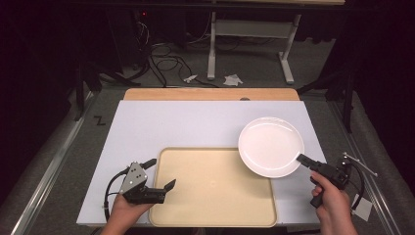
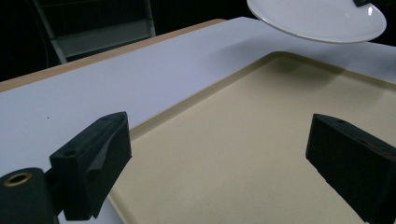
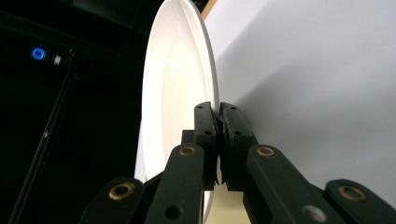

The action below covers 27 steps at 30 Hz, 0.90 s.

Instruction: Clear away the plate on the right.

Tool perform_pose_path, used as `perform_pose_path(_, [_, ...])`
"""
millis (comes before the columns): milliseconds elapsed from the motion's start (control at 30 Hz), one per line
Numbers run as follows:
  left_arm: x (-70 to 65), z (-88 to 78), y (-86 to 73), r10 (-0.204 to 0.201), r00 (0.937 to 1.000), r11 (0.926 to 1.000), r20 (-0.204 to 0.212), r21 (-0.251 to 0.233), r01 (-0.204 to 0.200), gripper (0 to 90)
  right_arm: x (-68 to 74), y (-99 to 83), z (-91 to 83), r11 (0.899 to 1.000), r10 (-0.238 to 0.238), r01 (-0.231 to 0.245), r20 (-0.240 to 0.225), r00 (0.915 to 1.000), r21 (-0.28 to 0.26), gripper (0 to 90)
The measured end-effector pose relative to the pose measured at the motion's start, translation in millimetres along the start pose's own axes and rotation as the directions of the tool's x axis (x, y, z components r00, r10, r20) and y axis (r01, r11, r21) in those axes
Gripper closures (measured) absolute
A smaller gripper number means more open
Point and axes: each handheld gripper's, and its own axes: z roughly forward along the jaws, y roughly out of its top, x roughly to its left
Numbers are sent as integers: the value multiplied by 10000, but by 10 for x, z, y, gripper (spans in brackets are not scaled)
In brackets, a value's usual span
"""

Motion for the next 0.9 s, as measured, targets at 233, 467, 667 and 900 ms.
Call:
perform_pose_path(233, [21, 0, -7, -89, 10000, 10000, 3, -25, 89, 76, 242, -142, 276, 9970, -244, 289, -621, 9978, 715, 893])
perform_pose_path(467, [20, -25, -1, -140, 9999, 9998, -42, -120, 140, 77, 316, -329, 487, 9903, -408, 509, -799, 9960, 1294, 894])
perform_pose_path(667, [31, -24, -5, -220, 9997, 9997, -61, -145, 219, 76, 322, -467, 611, 9832, -368, 482, -673, 9971, 1758, 894])
perform_pose_path(900, [39, -29, -5, -284, 9996, 9994, -60, -182, 283, 76, 334, -628, 723, 9714, -616, 730, -570, 9965, 2258, 894])
